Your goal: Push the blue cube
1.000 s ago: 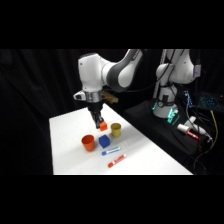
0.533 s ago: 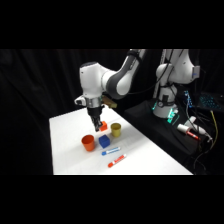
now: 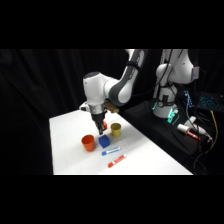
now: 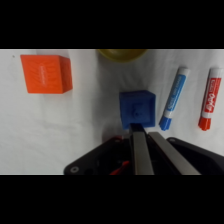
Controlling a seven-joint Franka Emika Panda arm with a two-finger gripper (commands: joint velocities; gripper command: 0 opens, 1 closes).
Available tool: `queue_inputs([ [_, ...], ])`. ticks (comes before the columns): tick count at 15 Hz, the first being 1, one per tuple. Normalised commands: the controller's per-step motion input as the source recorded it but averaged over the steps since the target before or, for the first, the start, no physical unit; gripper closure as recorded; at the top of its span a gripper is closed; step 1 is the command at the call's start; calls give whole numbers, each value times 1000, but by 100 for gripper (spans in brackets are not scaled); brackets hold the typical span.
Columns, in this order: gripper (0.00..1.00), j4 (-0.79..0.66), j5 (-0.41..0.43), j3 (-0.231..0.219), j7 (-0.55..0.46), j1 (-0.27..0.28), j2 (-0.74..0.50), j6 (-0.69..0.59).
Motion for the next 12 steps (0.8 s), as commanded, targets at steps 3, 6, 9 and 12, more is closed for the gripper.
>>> queue_inputs([
  [3, 97, -67, -49, 30, 45, -15, 87, 227],
  [6, 97, -13, -24, 53, 29, -17, 128, 240],
  [9, 97, 23, -27, 54, 27, -10, 143, 203],
  [12, 97, 15, -27, 50, 32, -10, 135, 169],
])
